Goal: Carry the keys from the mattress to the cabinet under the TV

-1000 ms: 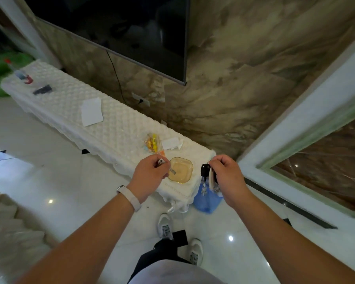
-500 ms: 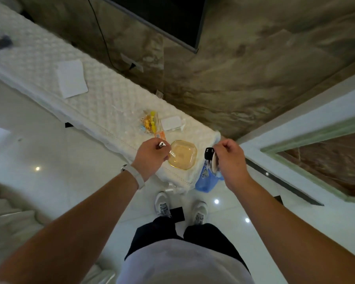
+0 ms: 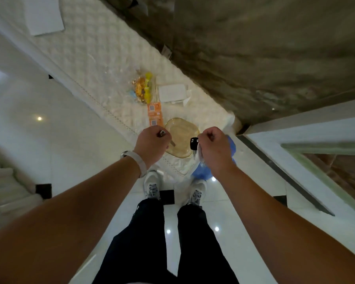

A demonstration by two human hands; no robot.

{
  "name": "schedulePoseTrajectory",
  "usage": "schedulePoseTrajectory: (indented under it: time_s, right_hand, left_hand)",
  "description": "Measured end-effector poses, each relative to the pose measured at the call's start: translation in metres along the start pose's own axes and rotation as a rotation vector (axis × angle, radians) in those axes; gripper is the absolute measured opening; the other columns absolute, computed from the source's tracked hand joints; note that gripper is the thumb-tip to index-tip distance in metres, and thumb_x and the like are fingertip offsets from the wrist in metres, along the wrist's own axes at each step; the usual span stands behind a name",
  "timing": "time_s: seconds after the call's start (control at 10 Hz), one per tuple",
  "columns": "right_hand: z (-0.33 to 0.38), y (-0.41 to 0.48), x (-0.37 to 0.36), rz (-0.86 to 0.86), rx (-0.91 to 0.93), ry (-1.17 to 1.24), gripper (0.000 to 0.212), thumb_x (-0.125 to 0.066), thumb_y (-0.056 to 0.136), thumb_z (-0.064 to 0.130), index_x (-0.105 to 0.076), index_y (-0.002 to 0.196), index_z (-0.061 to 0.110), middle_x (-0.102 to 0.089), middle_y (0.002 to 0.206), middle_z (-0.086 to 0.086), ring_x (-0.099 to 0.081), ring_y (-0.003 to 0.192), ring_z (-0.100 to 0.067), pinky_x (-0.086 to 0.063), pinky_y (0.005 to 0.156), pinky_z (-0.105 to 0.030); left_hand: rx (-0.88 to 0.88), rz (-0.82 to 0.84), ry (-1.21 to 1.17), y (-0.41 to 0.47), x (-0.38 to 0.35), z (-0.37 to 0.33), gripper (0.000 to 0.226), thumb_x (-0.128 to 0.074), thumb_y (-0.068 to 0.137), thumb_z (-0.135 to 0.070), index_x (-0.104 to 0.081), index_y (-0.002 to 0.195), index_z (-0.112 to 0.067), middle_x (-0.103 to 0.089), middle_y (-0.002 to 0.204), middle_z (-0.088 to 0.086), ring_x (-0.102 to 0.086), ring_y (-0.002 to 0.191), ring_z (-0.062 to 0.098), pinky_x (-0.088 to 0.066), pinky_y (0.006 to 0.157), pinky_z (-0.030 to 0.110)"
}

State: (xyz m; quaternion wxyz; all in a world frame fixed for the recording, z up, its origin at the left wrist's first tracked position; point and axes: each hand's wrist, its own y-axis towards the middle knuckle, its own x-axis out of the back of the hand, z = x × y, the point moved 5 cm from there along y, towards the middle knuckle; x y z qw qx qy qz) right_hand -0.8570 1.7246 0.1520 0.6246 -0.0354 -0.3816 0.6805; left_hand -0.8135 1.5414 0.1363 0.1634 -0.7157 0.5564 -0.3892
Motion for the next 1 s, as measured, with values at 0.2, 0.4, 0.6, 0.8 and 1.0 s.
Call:
schedulePoseTrajectory:
  time_s: [0.2, 0.4, 0.6, 0.8, 1.0]
  right_hand:
    - [-0.075, 0.076, -0.048, 0.076, 0.021, -0.090, 0.005, -0.055, 0.085, 0.014, -0.056, 0.081, 0.013, -0.057, 0.071, 0.001, -0.052, 0.065, -0.014, -0.042, 0.058, -0.027]
    - [-0.121, 0.120, -0.079, 0.130, 0.122, -0.189, 0.008, -0.054, 0.087, 0.018, -0.057, 0.084, 0.011, -0.056, 0.072, 0.003, -0.050, 0.064, -0.011, -0.040, 0.056, -0.025]
    - [-0.127, 0.129, -0.087, 0.164, 0.174, -0.286, 0.012, -0.054, 0.091, 0.027, -0.055, 0.084, 0.016, -0.055, 0.073, 0.008, -0.051, 0.064, -0.006, -0.038, 0.053, -0.023]
    - [-0.095, 0.103, -0.068, 0.228, 0.268, -0.413, 0.016, -0.054, 0.091, 0.025, -0.061, 0.101, 0.015, -0.066, 0.103, -0.005, -0.062, 0.089, -0.023, -0.048, 0.073, -0.037]
    - [-0.045, 0.063, -0.028, 0.263, 0.328, -0.661, 0.034, -0.053, 0.093, 0.033, -0.057, 0.123, 0.017, -0.057, 0.128, -0.008, -0.058, 0.107, -0.027, -0.049, 0.084, -0.043]
  left_hand:
    - [0.015, -0.038, 0.080, 0.077, -0.044, 0.057, 0.011, -0.058, 0.080, -0.017, -0.065, 0.072, -0.018, -0.068, 0.064, 0.001, -0.071, 0.071, 0.025, -0.058, 0.063, 0.041]
    - [0.007, -0.016, 0.146, 0.121, -0.082, 0.093, 0.013, -0.054, 0.078, -0.013, -0.065, 0.075, -0.019, -0.072, 0.075, 0.007, -0.065, 0.062, 0.019, -0.052, 0.051, 0.028]
    - [-0.024, -0.044, 0.194, 0.127, -0.088, 0.100, 0.012, -0.056, 0.080, -0.016, -0.066, 0.087, -0.016, -0.062, 0.068, -0.005, -0.058, 0.061, 0.015, -0.042, 0.048, 0.024]
    - [-0.145, 0.027, 0.365, 0.098, -0.066, 0.080, 0.021, -0.057, 0.083, -0.020, -0.061, 0.104, -0.023, -0.060, 0.110, 0.001, -0.054, 0.089, 0.015, -0.038, 0.061, 0.019]
    - [-0.287, 0.112, 0.575, 0.050, -0.029, 0.035, 0.045, -0.057, 0.085, -0.026, -0.053, 0.129, -0.017, -0.051, 0.138, 0.006, -0.053, 0.118, 0.027, -0.042, 0.089, 0.032]
